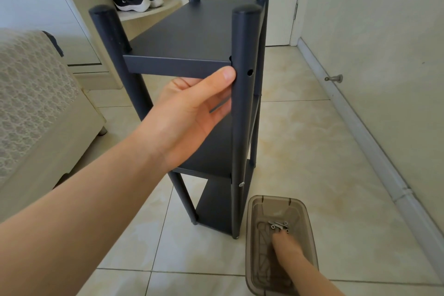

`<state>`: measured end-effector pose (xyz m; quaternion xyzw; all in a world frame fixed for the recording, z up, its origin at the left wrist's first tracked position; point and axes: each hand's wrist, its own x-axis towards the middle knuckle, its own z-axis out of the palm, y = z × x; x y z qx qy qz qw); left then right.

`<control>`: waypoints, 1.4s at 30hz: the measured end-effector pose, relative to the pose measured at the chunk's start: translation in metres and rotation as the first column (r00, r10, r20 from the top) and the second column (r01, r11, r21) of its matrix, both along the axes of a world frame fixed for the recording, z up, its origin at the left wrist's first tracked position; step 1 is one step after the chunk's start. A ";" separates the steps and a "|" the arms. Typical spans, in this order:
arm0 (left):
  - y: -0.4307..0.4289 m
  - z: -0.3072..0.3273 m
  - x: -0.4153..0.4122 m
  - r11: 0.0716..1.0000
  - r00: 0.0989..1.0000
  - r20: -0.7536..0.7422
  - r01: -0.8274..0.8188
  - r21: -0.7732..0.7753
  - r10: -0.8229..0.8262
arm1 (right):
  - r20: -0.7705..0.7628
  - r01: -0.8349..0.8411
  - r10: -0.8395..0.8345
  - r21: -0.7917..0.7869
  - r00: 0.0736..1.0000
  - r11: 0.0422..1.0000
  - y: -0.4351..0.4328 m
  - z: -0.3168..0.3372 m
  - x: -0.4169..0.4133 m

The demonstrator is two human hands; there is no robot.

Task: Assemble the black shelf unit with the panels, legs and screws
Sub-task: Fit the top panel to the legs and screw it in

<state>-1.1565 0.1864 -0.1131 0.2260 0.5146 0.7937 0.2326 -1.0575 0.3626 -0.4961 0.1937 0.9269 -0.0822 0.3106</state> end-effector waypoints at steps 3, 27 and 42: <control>0.000 -0.002 -0.003 1.000 1.000 -0.002 -0.002 -0.002 0.002 | -0.020 0.017 -0.017 -0.001 1.000 1.000 0.000 0.005 -0.004; -0.013 0.004 0.000 0.999 0.995 0.097 -0.038 0.012 0.036 | -0.709 -0.210 -0.113 -0.351 0.696 0.913 -0.006 0.346 -0.023; -0.011 0.007 0.001 0.999 0.991 0.134 -0.024 0.046 0.018 | -0.790 -0.249 -0.511 -0.599 0.340 0.761 -0.037 0.434 0.026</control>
